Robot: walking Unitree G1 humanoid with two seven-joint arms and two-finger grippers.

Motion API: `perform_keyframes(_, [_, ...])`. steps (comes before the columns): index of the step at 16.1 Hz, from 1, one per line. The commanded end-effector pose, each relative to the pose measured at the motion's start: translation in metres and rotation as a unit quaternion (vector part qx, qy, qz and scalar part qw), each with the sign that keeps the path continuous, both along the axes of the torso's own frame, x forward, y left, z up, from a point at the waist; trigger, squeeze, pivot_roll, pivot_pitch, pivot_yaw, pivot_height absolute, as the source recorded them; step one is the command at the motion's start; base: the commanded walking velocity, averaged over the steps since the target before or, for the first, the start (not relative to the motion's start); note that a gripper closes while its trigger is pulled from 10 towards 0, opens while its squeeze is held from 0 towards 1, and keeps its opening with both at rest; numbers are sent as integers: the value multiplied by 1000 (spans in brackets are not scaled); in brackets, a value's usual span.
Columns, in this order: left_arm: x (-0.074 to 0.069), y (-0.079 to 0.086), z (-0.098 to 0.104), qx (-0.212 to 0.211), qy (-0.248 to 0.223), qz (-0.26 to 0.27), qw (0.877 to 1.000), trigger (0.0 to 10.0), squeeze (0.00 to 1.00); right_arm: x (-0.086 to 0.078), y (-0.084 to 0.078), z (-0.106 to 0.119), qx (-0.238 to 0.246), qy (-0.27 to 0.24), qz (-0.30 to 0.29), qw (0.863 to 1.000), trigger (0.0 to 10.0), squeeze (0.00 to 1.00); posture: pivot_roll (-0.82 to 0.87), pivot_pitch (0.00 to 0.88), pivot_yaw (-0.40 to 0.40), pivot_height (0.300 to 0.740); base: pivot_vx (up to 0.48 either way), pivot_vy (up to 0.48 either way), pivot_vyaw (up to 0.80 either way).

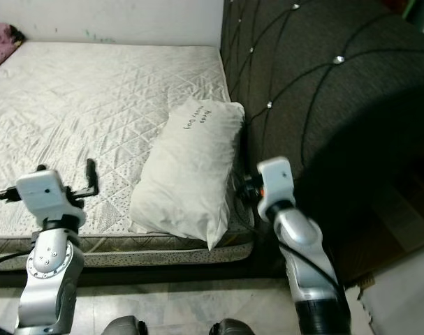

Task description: Clean up the room

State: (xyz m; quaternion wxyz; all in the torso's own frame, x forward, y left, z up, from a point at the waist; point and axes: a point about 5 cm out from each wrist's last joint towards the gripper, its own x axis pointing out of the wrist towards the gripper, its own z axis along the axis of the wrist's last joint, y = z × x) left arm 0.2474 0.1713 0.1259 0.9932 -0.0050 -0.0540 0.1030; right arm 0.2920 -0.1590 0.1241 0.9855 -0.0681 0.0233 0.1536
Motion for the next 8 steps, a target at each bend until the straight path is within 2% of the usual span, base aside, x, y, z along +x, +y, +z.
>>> perform_keyframes(1, [1,-1,0,-2,0,-10,1000,10000,0,3,4,10,2,-37,-2,999,10000,0,-64,58,8,740,0,0,0])
perform_keyframes(3, [-1,-1,1,-12,-9,-18,1000,10000,0,-4,3,2,41,-19,-22,999,10000,0,-61,57,9,740,0,0,0])
perform_keyframes(4, [-5,1,2,0,-19,-24,1000,10000,0,-13,6,1,55,-29,-25,998,10000,0,-52,51,9,740,0,0,0])
perform_keyframes(6, [-9,5,-6,12,-6,-20,1000,10000,0,-26,13,-5,65,-39,-15,997,10000,0,-53,32,6,740,0,0,0])
perform_keyframes(8, [-11,9,-11,33,-4,-13,999,10000,0,-31,8,-15,65,-32,-11,997,10000,0,-52,10,-2,740,0,0,0])
